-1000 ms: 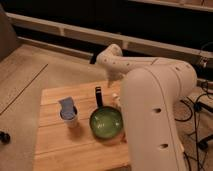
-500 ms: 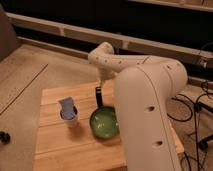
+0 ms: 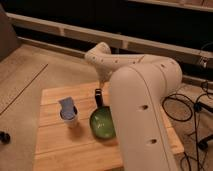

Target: Knock the eraser over

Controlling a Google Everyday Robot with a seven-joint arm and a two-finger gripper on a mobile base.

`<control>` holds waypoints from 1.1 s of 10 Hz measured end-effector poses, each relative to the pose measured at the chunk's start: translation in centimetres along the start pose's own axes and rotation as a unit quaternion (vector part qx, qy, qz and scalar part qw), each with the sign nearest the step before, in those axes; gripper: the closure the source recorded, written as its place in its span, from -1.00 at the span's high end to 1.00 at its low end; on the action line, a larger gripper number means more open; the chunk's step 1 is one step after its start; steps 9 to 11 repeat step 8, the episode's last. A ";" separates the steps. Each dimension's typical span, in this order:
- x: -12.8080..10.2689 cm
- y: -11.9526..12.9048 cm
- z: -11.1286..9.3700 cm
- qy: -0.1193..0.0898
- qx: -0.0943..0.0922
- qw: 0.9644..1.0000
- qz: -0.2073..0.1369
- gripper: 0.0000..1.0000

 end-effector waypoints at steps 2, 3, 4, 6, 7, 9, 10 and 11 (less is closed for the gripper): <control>-1.7 1.9 0.0 -0.005 -0.012 1.000 -0.008 0.30; -2.8 2.8 0.0 -0.010 -0.023 1.000 -0.013 0.30; -3.5 3.6 0.0 -0.013 -0.035 0.999 -0.015 0.30; -4.3 6.2 -0.4 -0.014 -0.064 0.997 -0.031 0.30; -4.0 7.2 -0.6 -0.011 -0.069 0.997 -0.044 0.30; -3.6 7.4 -0.8 -0.008 -0.065 0.996 -0.054 0.30; -3.6 7.4 -0.8 -0.008 -0.065 0.996 -0.054 0.30; -3.6 7.4 -0.8 -0.008 -0.065 0.996 -0.054 0.30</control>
